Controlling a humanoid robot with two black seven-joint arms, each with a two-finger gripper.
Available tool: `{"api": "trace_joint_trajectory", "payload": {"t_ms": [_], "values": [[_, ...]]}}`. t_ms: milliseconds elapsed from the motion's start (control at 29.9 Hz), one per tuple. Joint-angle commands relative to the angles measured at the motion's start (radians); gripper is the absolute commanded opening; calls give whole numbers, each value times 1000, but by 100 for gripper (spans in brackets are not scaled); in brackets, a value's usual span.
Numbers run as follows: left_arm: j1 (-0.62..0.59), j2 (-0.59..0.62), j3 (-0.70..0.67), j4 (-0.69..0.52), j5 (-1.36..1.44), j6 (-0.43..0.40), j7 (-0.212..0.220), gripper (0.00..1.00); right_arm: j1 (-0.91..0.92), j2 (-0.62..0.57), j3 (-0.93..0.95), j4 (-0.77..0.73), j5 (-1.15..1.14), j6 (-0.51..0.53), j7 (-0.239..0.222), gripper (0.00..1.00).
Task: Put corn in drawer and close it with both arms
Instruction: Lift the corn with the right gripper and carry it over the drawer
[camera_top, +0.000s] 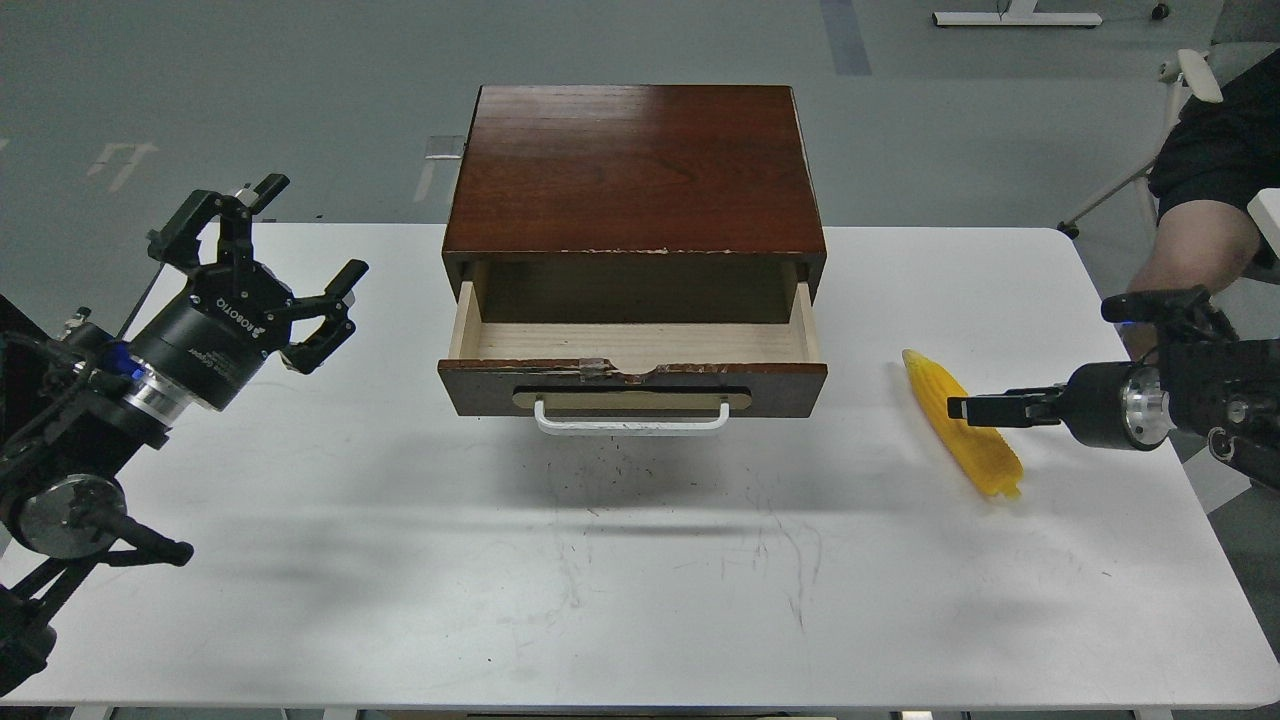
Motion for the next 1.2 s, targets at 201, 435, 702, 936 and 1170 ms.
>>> {"api": "trace_joint_trajectory", "payload": {"t_ms": [201, 435, 702, 936, 1170], "values": [[0, 1, 0, 0, 0, 0, -2, 100, -18, 15, -48, -4, 1, 0, 0, 71], [0, 1, 0, 0, 0, 0, -2, 100, -19, 13, -62, 5, 4, -3, 0, 21], [0, 4, -2, -2, 0, 0, -2, 100, 43, -71, -10, 88, 40, -41, 0, 15], [-3, 9, -3, -2, 0, 0, -2, 100, 237, -143, 20, 169, 158, -37, 0, 16], [-5, 12, -14, -9, -1, 0, -4, 100, 519, -73, -48, 229, 199, -5, 0, 18]]}}
